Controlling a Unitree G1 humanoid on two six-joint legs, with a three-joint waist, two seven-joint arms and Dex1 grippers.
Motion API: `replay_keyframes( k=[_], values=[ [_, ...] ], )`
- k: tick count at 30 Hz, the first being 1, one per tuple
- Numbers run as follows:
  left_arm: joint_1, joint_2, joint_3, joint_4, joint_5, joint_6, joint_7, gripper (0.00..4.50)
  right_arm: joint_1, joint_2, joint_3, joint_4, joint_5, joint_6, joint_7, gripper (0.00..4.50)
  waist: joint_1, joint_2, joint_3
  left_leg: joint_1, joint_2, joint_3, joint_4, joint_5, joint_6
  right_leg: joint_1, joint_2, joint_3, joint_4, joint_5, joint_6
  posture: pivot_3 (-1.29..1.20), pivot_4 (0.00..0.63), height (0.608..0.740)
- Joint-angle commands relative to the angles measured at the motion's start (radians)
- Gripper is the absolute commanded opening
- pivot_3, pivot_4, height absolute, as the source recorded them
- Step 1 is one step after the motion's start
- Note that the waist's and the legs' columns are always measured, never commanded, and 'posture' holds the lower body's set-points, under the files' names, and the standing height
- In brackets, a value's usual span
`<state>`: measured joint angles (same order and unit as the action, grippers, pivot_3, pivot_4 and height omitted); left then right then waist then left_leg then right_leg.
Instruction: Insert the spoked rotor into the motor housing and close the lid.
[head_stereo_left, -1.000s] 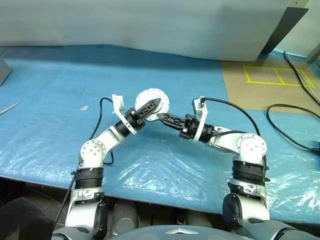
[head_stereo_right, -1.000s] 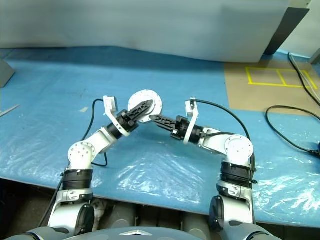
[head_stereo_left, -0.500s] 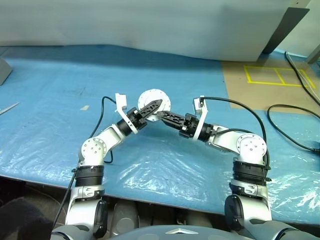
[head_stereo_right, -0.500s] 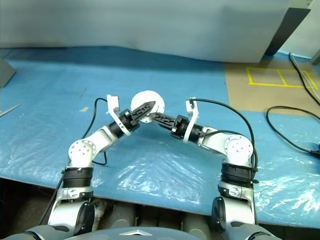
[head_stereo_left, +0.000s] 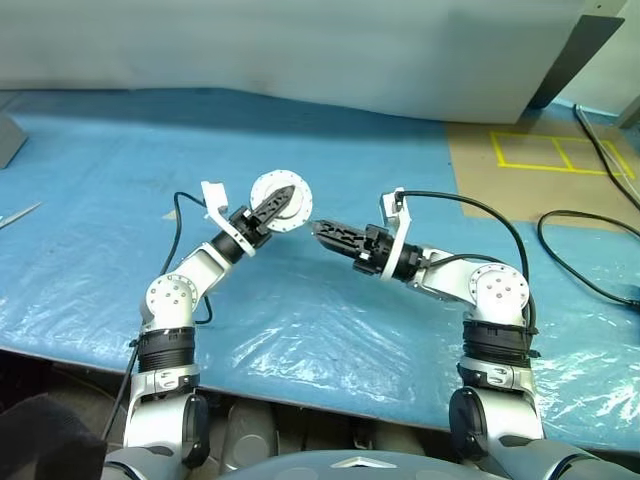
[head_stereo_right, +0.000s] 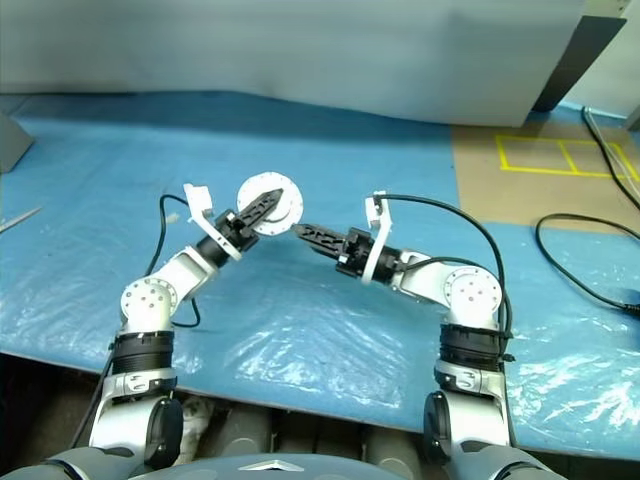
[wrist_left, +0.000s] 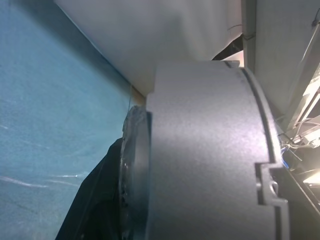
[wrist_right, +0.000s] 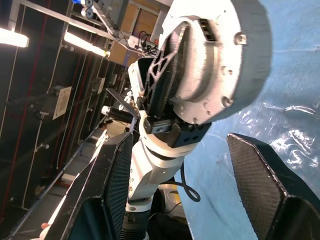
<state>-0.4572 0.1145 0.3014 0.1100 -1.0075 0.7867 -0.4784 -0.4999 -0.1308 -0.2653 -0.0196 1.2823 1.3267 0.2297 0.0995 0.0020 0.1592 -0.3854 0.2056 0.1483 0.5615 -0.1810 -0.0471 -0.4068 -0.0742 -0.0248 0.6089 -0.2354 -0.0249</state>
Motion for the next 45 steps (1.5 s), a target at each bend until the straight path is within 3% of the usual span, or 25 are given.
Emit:
replay_keyframes(
  k=[1, 8, 13, 19, 22, 25, 34, 37, 40, 42, 45],
  values=[
    [-0.060, 0.010, 0.056, -0.017, 0.021, -0.103, 0.031, 2.41, -0.019, -0.006, 0.000, -0.009, 0.032, -0.011, 0.014, 3.15, -0.002, 0.000, 0.000, 0.000, 0.000, 0.000, 0.000, 0.000, 0.000, 0.000, 0.000, 0.000, 0.000, 0.000, 0.000, 0.00, 0.150, 0.740],
    [-0.146, 0.022, 0.138, 0.144, 0.230, -0.433, 0.195, 2.41, -0.027, -0.003, 0.013, 0.009, 0.021, -0.020, 0.023, 3.15, -0.005, -0.001, 0.000, 0.001, 0.000, -0.001, 0.001, 0.000, 0.000, 0.000, 0.000, 0.000, 0.000, 0.000, 0.000, 0.00, 0.150, 0.740],
    [-0.189, 0.067, 0.201, 0.377, 0.290, -0.514, 0.256, 2.41, -0.037, -0.007, 0.026, 0.025, 0.008, -0.028, 0.035, 3.15, -0.003, -0.001, 0.001, 0.000, -0.001, -0.001, 0.001, 0.000, 0.000, 0.000, 0.000, 0.000, 0.000, 0.001, 0.001, 0.00, 0.150, 0.740],
    [-0.217, 0.103, 0.237, 0.566, 0.310, -0.571, 0.208, 2.41, -0.043, -0.019, 0.037, 0.031, -0.003, -0.033, 0.047, 3.15, 0.002, -0.006, 0.003, 0.000, 0.000, -0.002, 0.001, 0.000, 0.000, 0.001, 0.000, -0.002, 0.000, 0.001, 0.001, 0.00, 0.150, 0.740],
    [-0.210, 0.112, 0.213, 0.568, 0.328, -0.572, 0.153, 3.37, -0.044, -0.025, 0.045, 0.030, -0.009, -0.037, 0.051, 3.15, 0.002, -0.006, 0.003, 0.000, 0.000, -0.002, 0.002, 0.000, 0.000, 0.001, 0.000, -0.001, 0.000, 0.001, 0.001, 0.00, 0.150, 0.740],
    [-0.225, 0.139, 0.223, 0.617, 0.371, -0.583, 0.230, 4.36, -0.042, -0.028, 0.050, 0.023, -0.013, -0.039, 0.057, 3.15, 0.001, -0.006, 0.003, 0.000, 0.000, -0.002, 0.002, 0.000, 0.000, 0.001, 0.000, -0.001, 0.001, 0.001, 0.001, 0.00, 0.150, 0.740],
    [-0.240, 0.300, 0.286, 0.744, 0.482, -0.770, 0.426, 4.47, -0.037, -0.031, 0.065, 0.009, -0.034, -0.058, 0.083, 3.15, -0.003, -0.006, 0.003, 0.002, 0.000, -0.002, 0.001, 0.000, 0.000, 0.001, 0.000, -0.001, 0.000, 0.002, 0.000, 0.00, 0.150, 0.740],
    [-0.237, 0.326, 0.286, 0.761, 0.512, -0.815, 0.462, 4.47, -0.038, -0.030, 0.068, 0.009, -0.041, -0.063, 0.088, 3.15, 0.002, -0.006, 0.003, 0.001, 0.000, -0.002, 0.001, 0.000, 0.000, 0.001, 0.000, -0.001, 0.000, 0.002, 0.001, 0.00, 0.150, 0.740],
    [-0.232, 0.333, 0.270, 0.709, 0.504, -0.806, 0.391, 4.47, -0.037, -0.029, 0.072, 0.007, -0.051, -0.069, 0.095, 3.15, 0.008, -0.006, 0.003, 0.001, 0.000, -0.002, 0.002, 0.000, 0.000, 0.002, -0.001, -0.002, 0.000, 0.002, 0.001, 0.00, 0.150, 0.740],
    [-0.221, 0.319, 0.227, 0.603, 0.496, -0.784, 0.300, 4.47, -0.037, -0.034, 0.076, 0.000, -0.061, -0.075, 0.102, 3.15, 0.009, -0.007, 0.003, 0.000, 0.000, -0.002, 0.002, 0.000, 0.000, 0.002, -0.001, -0.002, 0.000, 0.002, 0.001, 0.00, 0.150, 0.740],
    [-0.158, 0.264, 0.101, 0.291, 0.404, -0.626, 0.118, 4.47, -0.026, -0.074, 0.109, -0.074, -0.142, -0.152, 0.150, 3.15, 0.014, -0.007, 0.003, -0.001, 0.000, -0.002, 0.003, 0.000, 0.000, 0.002, -0.001, -0.002, 0.000, 0.002, 0.000, 0.00, 0.150, 0.740]
  ],
)
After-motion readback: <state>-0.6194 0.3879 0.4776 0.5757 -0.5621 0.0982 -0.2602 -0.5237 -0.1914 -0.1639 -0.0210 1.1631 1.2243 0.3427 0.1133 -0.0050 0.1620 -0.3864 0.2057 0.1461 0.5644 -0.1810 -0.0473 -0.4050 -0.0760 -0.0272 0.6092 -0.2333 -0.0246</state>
